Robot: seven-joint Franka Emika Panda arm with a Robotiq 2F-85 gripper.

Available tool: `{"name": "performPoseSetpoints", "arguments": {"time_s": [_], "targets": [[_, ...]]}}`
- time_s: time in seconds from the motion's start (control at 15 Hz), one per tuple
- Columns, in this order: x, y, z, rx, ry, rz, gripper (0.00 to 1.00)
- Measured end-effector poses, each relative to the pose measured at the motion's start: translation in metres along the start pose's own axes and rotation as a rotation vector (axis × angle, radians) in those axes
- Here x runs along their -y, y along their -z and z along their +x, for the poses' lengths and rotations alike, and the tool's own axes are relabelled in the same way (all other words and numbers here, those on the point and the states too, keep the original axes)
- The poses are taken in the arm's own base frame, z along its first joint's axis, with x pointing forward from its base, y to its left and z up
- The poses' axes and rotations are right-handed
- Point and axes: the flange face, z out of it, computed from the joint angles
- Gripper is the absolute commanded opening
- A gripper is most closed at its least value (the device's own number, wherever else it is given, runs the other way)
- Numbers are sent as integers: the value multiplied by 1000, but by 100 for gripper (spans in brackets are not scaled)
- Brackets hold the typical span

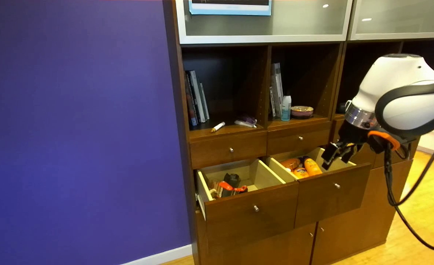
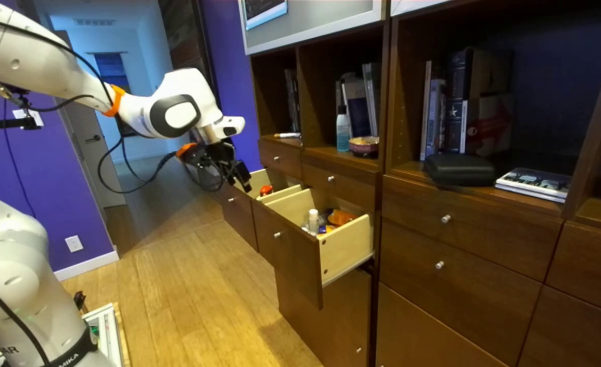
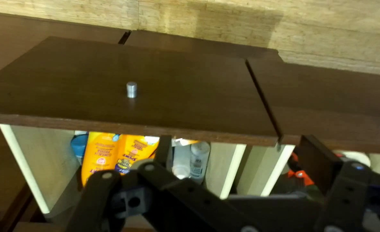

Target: Remove the orange bottle from the second open drawer from the left and put it in the second shelf from the left

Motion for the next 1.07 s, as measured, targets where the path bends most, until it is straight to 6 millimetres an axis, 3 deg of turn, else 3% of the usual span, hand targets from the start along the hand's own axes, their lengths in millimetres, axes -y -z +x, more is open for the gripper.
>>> {"name": "performPoseSetpoints", "arguments": {"time_s": [0.2, 0.47, 0.73, 1.07], "targets": [[-30, -7, 35, -41, -62, -7, 100], [-53, -41, 66, -87, -125, -45, 100], [-68, -86, 85, -96, -211, -99, 100], [-107, -129, 103, -67, -333, -140, 100]]}}
